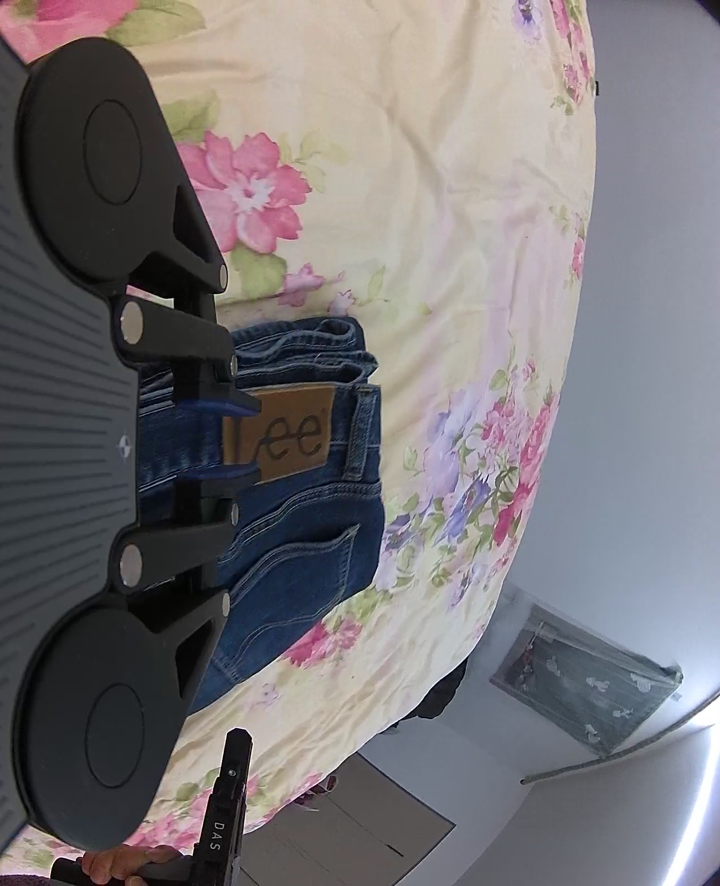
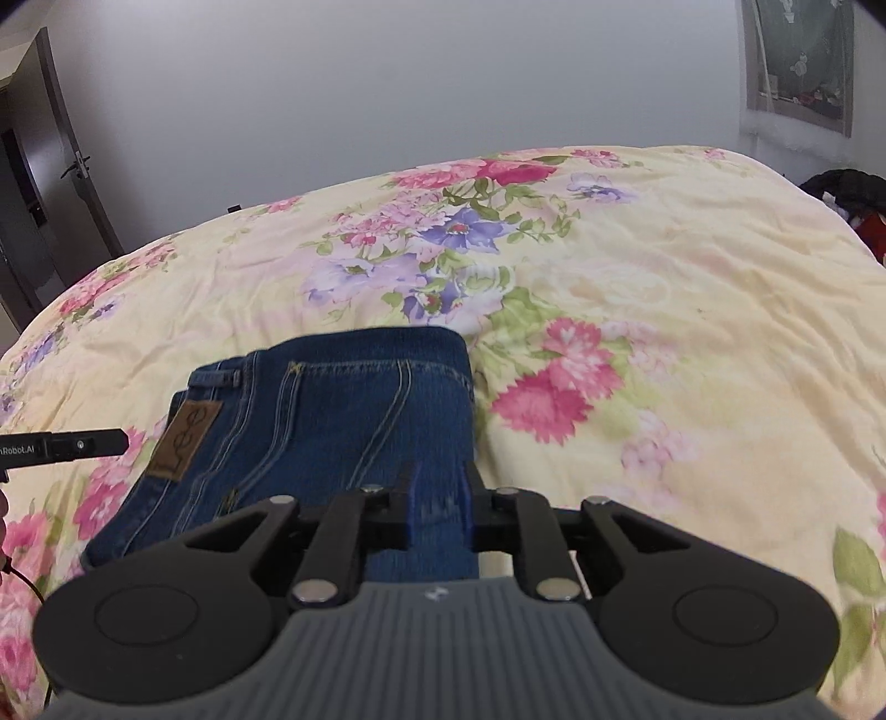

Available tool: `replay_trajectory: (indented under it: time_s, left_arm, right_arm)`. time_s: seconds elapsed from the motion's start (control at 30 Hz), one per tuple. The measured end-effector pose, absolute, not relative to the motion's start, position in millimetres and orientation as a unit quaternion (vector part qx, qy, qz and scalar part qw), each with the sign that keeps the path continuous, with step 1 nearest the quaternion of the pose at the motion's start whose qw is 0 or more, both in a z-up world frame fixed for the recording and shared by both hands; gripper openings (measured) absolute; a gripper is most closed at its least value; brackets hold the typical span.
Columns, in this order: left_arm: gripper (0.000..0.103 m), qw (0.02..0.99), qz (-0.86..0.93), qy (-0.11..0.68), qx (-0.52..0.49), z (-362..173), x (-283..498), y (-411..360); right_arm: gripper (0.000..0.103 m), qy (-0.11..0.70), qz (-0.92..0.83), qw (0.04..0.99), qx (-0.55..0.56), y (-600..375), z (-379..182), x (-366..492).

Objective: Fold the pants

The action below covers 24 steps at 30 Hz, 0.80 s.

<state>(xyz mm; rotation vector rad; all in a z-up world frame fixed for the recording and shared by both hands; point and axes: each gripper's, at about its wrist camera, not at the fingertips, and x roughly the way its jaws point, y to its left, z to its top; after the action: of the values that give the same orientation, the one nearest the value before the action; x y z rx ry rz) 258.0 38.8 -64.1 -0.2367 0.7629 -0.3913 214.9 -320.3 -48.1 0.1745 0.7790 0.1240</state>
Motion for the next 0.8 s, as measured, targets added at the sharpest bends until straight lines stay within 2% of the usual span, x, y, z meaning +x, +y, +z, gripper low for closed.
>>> replay_trajectory:
  time_s: [0.13, 0.27, 0.37, 0.7, 0.73, 0.77, 0.8]
  left_arm:
    - [0.019, 0.908, -0.188, 0.366, -0.074, -71.7, 228.3, 24.9]
    - [0.019, 0.905, -0.168, 0.386, -0.056, -98.1, 223.1, 19.0]
    - [0.009, 0.9, -0.155, 0.403, -0.061, -110.7, 225.1, 22.7]
    - [0.006, 0.899, -0.144, 0.406, -0.075, -123.4, 212.2, 31.8]
    - [0.008, 0.902, -0.142, 0.399, -0.079, -121.3, 209.9, 34.0]
    - [0.024, 0.907, -0.135, 0.392, -0.079, -119.2, 207.4, 36.0]
    - [0.034, 0.913, -0.123, 0.382, -0.077, -116.8, 204.5, 38.2]
  right_arm:
    - [0.012, 0.382, 0.039, 0.918, 0.101, -323.4, -67.0, 169.0]
    - [0.01, 0.4, 0.028, 0.91, 0.107, -316.4, -89.9, 157.9]
    - [0.009, 0.428, 0.016, 0.896, 0.114, -312.1, -108.3, 161.4]
    - [0.01, 0.442, -0.01, 0.89, 0.115, -305.1, -113.4, 158.6]
    - [0.011, 0.433, -0.009, 0.893, 0.124, -307.3, -111.4, 156.0]
    - [0.013, 0.416, -0.011, 0.899, 0.137, -310.2, -107.7, 151.6]
    - [0.014, 0.396, -0.013, 0.906, 0.151, -313.6, -103.9, 146.4]
